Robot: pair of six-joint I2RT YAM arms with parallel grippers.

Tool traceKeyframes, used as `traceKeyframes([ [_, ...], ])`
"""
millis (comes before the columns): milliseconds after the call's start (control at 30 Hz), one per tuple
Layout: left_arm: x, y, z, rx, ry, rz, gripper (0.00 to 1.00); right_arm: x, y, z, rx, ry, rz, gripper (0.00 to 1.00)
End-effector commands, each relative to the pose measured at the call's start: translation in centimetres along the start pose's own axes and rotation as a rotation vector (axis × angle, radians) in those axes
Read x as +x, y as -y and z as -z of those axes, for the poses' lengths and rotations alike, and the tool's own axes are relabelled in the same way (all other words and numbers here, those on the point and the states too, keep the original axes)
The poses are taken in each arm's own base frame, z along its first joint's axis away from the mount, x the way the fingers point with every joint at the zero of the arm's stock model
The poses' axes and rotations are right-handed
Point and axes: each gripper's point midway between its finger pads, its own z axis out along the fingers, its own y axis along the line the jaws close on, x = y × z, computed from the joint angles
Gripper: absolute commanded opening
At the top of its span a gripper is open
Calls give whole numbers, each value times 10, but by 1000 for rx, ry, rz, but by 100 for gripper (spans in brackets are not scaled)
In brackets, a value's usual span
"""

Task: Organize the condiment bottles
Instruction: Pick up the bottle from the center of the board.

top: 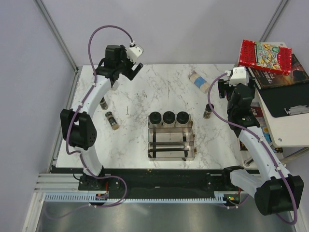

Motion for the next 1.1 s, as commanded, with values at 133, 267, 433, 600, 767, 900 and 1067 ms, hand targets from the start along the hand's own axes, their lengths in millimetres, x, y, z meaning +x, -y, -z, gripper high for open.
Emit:
traceKeyframes([
  [133,84,-76,-30,-150,-282,-380,99,-6,1,-2,0,17,-12,98],
  [267,119,-97,-35,-126,-386,-545,100,-5,0,-2,-2,15,-9,98],
  [433,149,-115,-40,-50,-445,-681,100,-2,-1,-4,-3,5,-1,98],
  [600,182,-112,-45,49,-510,-759,100,3,-4,-7,-7,-8,10,98],
  [767,205,-101,-49,160,-540,-825,100,6,-4,-9,-3,-18,15,98],
  [900,224,-92,-51,243,-565,-903,100,8,-4,-9,-1,-23,23,98],
  [1067,239,-92,-61,281,-600,-952,100,10,-5,-11,-3,-30,28,98],
])
